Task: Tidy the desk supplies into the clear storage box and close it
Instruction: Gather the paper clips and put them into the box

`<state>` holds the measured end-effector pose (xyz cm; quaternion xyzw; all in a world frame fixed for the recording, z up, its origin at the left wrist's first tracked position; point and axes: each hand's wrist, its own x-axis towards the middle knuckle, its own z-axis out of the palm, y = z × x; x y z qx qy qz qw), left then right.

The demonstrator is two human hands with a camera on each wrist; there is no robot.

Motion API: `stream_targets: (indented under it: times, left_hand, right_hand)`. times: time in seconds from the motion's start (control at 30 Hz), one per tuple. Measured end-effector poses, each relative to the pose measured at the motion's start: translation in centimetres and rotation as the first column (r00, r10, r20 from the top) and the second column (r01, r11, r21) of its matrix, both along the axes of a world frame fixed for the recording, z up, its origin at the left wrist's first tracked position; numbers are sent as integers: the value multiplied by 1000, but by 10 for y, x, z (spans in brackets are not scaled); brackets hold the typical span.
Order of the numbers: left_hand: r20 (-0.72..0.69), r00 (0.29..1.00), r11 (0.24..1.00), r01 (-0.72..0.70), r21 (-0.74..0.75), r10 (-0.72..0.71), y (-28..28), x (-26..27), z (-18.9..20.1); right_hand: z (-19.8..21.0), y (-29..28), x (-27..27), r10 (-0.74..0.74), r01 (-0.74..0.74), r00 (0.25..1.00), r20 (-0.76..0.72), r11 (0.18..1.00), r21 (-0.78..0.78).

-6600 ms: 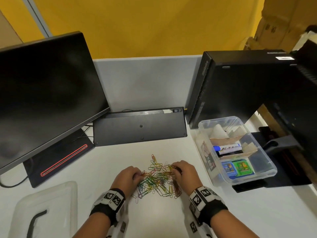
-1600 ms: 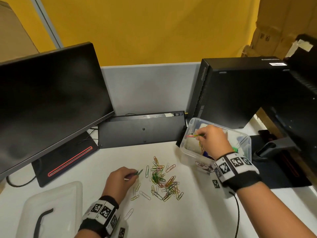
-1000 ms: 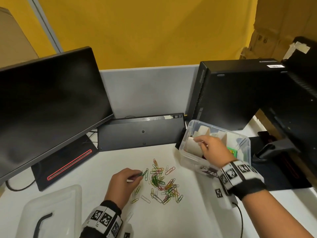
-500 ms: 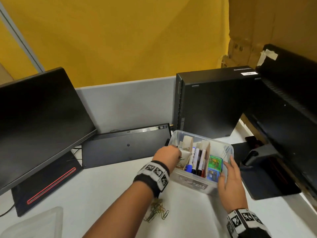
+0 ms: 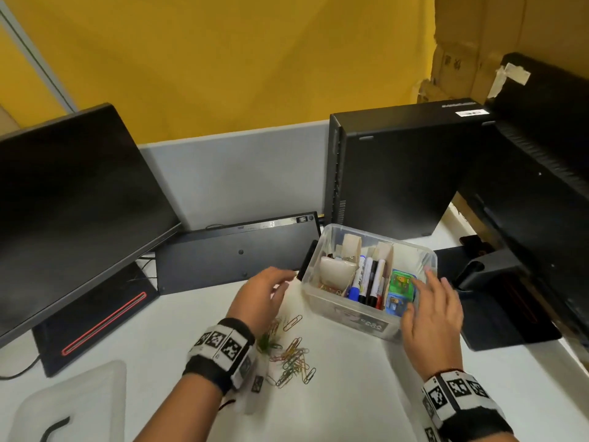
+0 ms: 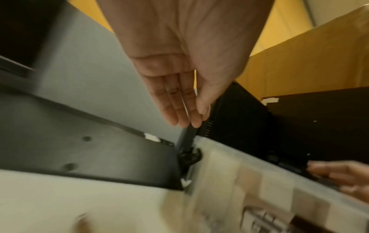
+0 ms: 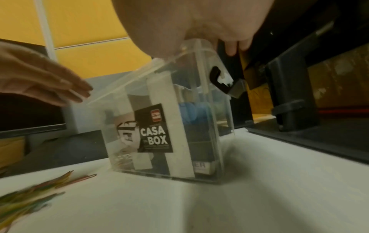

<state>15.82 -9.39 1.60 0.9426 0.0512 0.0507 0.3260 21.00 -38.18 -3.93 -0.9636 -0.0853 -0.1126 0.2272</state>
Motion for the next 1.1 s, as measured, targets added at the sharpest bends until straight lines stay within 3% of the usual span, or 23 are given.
stream_targets:
  times: [0.07, 0.13, 0.23, 0.4, 0.5, 0.6, 0.7, 0.87, 1.1]
  left_hand:
    - [-78, 996, 995, -46, 88, 53, 24, -33, -24]
    - [-175, 981, 987, -57, 149, 83, 40, -63, -49]
    - [-277, 958, 984, -20, 179, 70, 49, -95, -73]
    - [-310, 951, 974, 72, 217, -1, 46, -98, -89]
    - [-306, 945, 936, 207, 283, -116, 42, -82, -90]
    - [-349, 914, 900, 317, 300, -205, 38, -70, -92]
    - [-371, 904, 883, 342, 323, -214, 38, -67, -98]
    - [-349, 920, 884, 307, 354, -180, 40, -70, -104]
    - [-207, 971, 954, 168, 250, -117, 48, -83, -112]
  right_hand:
    - [11, 15, -13, 206, -206, 974, 95, 979, -8]
    - [13, 37, -30, 488, -492, 859, 159, 871, -13]
    - [2, 68, -50, 694, -692, 718, 43, 720, -58]
    - [-28, 107, -61, 629, -716, 652, -424, 694, -71]
    - [-40, 121, -61, 609, -742, 604, -514, 665, -84]
    - [-48, 131, -62, 613, -770, 593, -522, 622, -143]
    - [-61, 134, -64, 656, -764, 621, -429, 628, -144]
    - [-80, 133, -71, 651, -750, 658, -378, 609, -257]
    - [-72, 131, -70, 633, -717, 681, -368, 680, -155]
